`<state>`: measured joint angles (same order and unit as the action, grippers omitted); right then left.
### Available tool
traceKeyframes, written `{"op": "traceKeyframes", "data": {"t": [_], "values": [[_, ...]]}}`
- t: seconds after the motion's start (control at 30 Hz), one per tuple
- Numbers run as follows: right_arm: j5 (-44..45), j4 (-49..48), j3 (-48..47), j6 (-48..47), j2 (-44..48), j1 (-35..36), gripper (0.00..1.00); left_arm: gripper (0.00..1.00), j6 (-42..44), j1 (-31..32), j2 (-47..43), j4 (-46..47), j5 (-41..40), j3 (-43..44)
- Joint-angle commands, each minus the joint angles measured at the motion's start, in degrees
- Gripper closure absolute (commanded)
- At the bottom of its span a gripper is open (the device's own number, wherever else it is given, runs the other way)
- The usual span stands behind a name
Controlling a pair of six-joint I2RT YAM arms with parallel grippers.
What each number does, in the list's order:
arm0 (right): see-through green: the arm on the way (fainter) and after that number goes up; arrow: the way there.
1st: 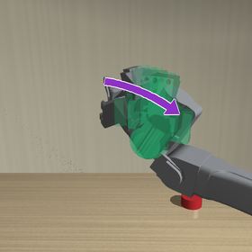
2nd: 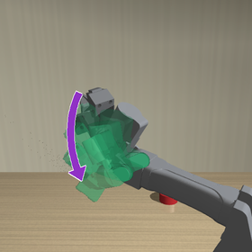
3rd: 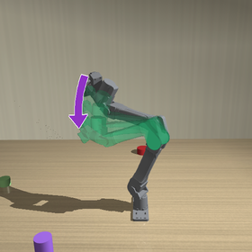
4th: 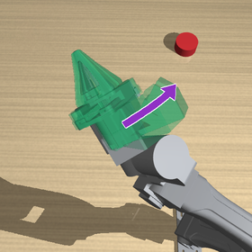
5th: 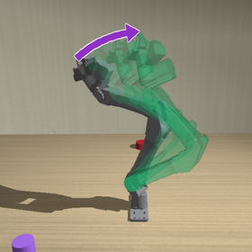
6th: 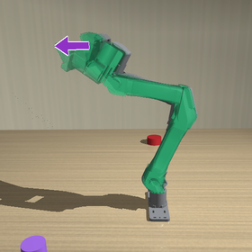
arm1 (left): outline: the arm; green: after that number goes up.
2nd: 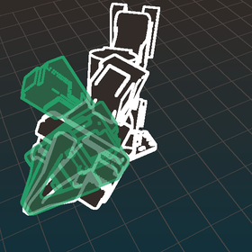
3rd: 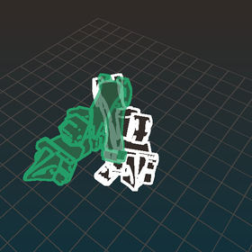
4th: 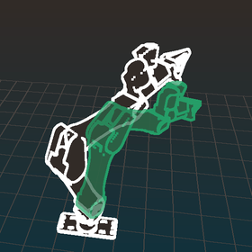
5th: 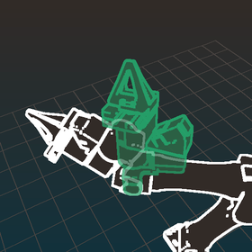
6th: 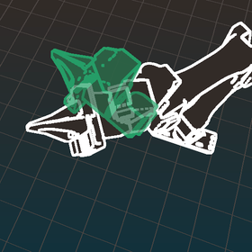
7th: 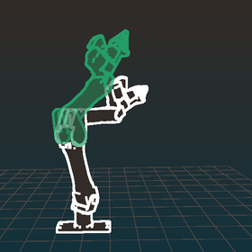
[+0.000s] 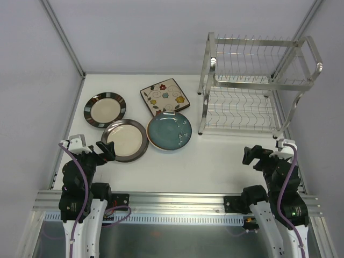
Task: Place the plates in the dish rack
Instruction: Grab a plate with the right arm
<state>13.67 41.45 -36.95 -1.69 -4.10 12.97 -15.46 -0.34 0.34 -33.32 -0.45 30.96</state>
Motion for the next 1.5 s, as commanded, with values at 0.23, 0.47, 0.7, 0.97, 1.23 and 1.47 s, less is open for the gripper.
{"op": "traceKeyframes", "data": {"t": [0.23, 0.47, 0.7, 0.97, 1.23, 1.47], "values": [[-8.8, -2.3, -2.1, -1.9, -2.9, 0.2, 0.01, 0.01, -1.1, 0.2, -8.2, 1.3, 0.7, -0.4], [-18.0, -5.1, -3.1, -0.9, -10.3, 0.3, 0.0, 0.01, -1.7, 0.2, -6.7, 1.4, 0.7, -0.4], [-26.4, -10.0, -2.7, 5.4, -21.0, 0.2, 0.0, 0.01, -2.9, 0.1, -5.3, 1.3, -0.5, -0.3], [-26.2, -23.2, 2.2, 15.8, -29.5, 2.3, 0.01, 0.01, -10.7, 0.2, 0.8, 2.6, 2.4, 0.4], [-21.5, -35.6, 5.5, 23.9, -39.0, 7.7, 0.0, 0.01, -13.0, 1.6, 14.3, 3.9, 6.0, 2.3], [-15.0, -46.8, 8.1, 31.0, -47.5, 12.9, 0.04, 0.01, -11.8, 1.8, 28.9, 3.9, 12.9, 5.1]]}}
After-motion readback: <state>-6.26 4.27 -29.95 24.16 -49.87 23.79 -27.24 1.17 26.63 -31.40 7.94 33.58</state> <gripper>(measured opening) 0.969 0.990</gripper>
